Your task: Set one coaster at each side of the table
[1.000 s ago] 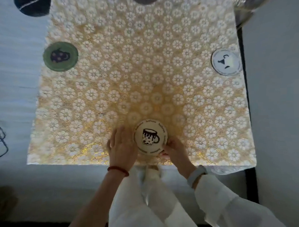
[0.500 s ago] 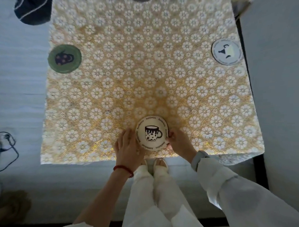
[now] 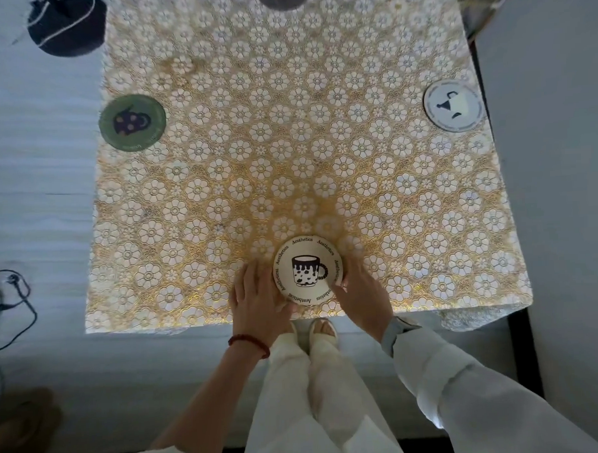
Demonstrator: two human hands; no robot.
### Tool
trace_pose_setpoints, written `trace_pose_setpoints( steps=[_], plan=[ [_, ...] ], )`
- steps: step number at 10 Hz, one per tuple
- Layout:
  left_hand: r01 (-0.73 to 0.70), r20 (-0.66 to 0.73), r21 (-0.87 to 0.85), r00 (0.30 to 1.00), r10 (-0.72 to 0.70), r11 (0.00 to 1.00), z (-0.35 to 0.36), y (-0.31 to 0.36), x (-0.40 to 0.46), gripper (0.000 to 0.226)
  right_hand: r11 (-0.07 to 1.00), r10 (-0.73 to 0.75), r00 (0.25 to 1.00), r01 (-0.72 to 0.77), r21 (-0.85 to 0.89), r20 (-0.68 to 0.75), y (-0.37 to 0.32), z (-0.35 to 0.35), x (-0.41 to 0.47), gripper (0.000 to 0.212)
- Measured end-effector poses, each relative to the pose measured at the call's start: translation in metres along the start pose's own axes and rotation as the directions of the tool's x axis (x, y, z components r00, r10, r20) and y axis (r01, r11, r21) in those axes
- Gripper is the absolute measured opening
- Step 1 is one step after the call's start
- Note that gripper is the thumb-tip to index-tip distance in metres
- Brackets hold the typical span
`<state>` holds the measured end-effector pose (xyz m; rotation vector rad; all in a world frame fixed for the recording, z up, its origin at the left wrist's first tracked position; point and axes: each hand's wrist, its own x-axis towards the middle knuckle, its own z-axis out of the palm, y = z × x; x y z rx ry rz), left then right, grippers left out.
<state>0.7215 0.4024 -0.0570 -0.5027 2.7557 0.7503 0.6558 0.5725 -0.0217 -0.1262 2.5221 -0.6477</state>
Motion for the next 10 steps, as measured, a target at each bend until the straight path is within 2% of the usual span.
trace_pose_setpoints(
  steps=[1, 2, 5, 7, 8, 9, 10],
  plan=[
    [-0.015, 0.059, 0.042, 0.998, 0.012, 0.999, -0.001, -0.001, 0.009, 0.097, 0.993, -0.052, 0.998, 0.054, -0.106, 0.022, 0.003, 0.0, 0.001, 0.069],
    [-0.012, 0.104, 0.07, 0.995, 0.005, 0.997, -0.001, -0.001, 0.013, 0.092, 0.984, -0.079, 0.995, 0.086, -0.154, 0.054, 0.007, 0.001, 0.002, 0.076],
    [-0.027, 0.05, 0.06, 0.998, 0.024, 0.998, 0.0, -0.004, 0.01, 0.087, 0.975, -0.109, 0.994, 0.108, -0.196, 0.008, 0.011, 0.007, 0.003, 0.076],
    [-0.024, 0.045, 0.058, 0.999, 0.021, 0.998, -0.003, -0.002, 0.008, 0.087, 0.979, -0.101, 0.995, 0.102, -0.178, 0.011, 0.011, 0.006, 0.001, 0.079],
    [-0.053, 0.038, 0.117, 0.998, 0.049, 0.992, -0.004, -0.003, 0.007, 0.087, 0.975, -0.094, 0.995, 0.098, -0.201, 0.026, 0.009, 0.006, 0.0, 0.079],
    [-0.061, 0.042, 0.128, 0.998, 0.056, 0.99, -0.007, -0.003, 0.007, 0.087, 0.985, -0.089, 0.993, 0.098, -0.141, 0.073, 0.008, 0.002, -0.001, 0.077],
    [-0.08, 0.047, 0.113, 0.996, 0.075, 0.99, -0.007, -0.008, 0.009, 0.09, 0.996, -0.075, 0.994, 0.077, -0.034, 0.076, 0.003, -0.011, -0.002, 0.065]
  ],
)
